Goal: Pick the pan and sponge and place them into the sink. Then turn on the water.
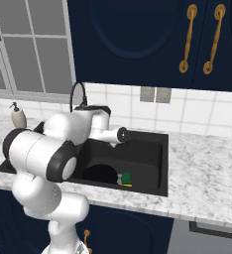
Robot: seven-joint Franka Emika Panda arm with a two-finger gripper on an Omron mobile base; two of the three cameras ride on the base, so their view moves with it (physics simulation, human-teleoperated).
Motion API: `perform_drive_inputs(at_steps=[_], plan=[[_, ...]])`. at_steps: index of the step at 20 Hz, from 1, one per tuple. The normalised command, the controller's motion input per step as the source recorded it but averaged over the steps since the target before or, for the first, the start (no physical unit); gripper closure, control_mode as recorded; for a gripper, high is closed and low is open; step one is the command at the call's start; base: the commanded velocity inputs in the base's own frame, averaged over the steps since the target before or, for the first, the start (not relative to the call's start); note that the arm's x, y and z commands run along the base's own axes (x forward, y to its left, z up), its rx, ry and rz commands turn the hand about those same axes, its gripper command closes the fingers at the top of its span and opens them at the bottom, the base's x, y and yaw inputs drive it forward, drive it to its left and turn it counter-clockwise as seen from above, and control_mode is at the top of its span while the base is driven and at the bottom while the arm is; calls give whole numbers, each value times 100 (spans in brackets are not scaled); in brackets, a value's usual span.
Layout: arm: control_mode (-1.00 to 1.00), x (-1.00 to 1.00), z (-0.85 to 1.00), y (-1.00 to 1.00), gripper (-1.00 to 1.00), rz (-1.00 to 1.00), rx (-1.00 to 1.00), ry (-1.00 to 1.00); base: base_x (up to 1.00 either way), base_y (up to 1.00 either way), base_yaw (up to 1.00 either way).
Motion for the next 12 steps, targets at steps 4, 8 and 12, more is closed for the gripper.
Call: perform_drive_inputs(at_steps=[4, 8, 12], plan=[[-100, 31, 1, 31, -100, 0, 8, 0, 0, 0, 0], [-100, 36, 0, 30, -100, 0, 4, 0, 0, 0, 0], [-100, 52, 0, 8, -100, 0, 4, 0, 0, 0, 0]])
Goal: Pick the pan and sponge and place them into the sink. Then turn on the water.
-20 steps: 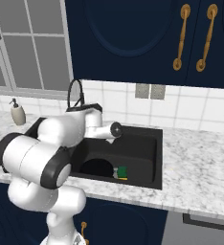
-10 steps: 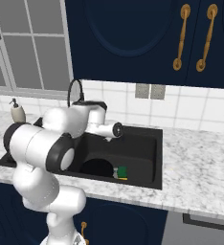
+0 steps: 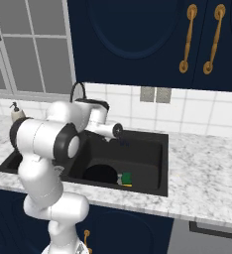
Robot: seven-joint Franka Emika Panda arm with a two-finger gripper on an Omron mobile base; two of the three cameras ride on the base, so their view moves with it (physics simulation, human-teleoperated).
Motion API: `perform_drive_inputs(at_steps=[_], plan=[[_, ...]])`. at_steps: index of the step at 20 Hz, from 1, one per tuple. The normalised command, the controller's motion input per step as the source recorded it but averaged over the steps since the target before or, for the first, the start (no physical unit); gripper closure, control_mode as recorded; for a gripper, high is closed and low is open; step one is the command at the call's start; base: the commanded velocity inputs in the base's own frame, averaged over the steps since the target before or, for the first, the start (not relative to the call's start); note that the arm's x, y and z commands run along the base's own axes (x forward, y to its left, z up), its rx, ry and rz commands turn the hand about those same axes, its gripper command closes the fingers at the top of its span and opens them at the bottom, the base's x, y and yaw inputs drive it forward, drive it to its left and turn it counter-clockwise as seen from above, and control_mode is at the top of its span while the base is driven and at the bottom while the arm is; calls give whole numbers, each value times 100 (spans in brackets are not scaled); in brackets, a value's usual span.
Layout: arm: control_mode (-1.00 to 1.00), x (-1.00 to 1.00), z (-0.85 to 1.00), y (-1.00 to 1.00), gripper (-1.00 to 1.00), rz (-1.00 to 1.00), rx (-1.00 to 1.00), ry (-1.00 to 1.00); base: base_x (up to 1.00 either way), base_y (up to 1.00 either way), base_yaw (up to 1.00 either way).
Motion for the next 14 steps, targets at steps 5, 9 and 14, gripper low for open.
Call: perform_drive_inputs(at_steps=[5, 9, 14], plan=[[-100, 45, -1, 0, -100, 0, 5, 0, 0, 0, 0], [-100, 28, -13, 9, -100, 0, 2, -1, 0, 0, 0], [-100, 38, -15, 7, -100, 0, 1, 0, 0, 0, 0]])
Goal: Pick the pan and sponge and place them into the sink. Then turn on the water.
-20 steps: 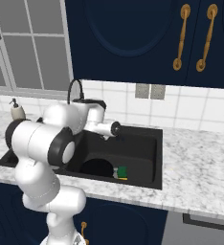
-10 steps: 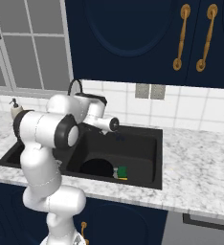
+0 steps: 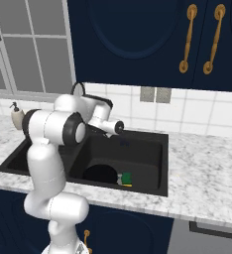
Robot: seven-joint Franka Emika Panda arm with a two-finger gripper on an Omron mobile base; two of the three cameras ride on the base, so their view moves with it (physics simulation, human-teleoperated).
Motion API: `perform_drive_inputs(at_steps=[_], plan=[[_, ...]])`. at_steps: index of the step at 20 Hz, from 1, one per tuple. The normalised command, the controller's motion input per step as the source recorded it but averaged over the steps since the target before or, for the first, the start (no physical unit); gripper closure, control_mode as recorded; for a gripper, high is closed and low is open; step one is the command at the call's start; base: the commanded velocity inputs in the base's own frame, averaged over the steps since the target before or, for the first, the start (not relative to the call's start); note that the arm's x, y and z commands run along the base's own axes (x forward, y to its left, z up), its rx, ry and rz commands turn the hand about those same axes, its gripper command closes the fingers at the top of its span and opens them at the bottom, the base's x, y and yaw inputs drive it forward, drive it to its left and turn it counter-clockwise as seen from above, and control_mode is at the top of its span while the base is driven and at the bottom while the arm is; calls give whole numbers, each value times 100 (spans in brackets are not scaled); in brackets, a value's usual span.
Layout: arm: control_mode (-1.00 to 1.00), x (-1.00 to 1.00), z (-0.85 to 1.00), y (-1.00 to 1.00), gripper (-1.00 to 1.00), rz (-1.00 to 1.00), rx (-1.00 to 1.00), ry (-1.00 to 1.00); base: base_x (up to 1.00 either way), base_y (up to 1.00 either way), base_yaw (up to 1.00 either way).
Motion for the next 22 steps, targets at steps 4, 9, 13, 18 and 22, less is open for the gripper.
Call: perform_drive_inputs(at_steps=[4, 9, 13, 18, 22], plan=[[-100, 39, -12, 0, -100, 0, 2, 0, 0, 0, 0], [-100, 32, -26, 1, -100, 0, 1, 0, 0, 0, 0], [-100, 25, -31, 5, -100, 0, 0, 0, 0, 0, 0], [-100, 35, -18, 1, -100, 0, 3, 0, 0, 0, 0], [-100, 27, -19, 1, -100, 0, 3, 0, 0, 0, 0]])
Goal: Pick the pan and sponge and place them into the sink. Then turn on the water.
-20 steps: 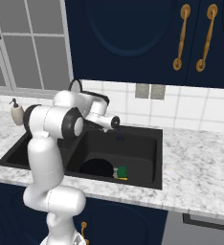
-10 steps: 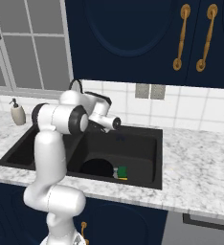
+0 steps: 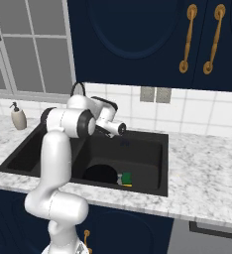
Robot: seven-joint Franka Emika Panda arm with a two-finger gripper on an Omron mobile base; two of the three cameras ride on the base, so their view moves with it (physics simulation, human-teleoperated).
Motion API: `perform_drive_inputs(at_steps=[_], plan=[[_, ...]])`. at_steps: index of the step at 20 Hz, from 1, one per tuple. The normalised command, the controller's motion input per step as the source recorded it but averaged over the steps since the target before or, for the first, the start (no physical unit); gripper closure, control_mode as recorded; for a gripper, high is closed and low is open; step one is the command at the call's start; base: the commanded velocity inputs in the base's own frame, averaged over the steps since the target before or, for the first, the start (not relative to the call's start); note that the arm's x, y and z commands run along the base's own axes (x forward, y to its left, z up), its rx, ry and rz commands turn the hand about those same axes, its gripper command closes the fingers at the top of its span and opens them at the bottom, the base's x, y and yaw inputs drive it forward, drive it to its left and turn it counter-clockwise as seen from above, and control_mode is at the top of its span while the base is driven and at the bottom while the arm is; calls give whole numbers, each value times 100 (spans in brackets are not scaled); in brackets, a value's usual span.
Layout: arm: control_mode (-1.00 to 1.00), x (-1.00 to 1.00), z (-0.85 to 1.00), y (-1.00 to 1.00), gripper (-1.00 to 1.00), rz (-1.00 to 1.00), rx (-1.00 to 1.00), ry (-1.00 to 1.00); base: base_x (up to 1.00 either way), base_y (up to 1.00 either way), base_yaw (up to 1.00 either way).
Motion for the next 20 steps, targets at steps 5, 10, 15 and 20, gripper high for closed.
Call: perform_drive_inputs(at_steps=[5, 10, 15, 20], plan=[[-100, 20, -14, 7, -100, 0, 3, 0, 0, 0, 0], [-100, 19, -13, 16, -100, 0, 3, 0, 0, 0, 0], [-100, 14, -22, 12, -100, 0, 0, 0, 0, 0, 0], [-100, 12, -24, 0, -100, 0, 0, 0, 0, 0, 0]])
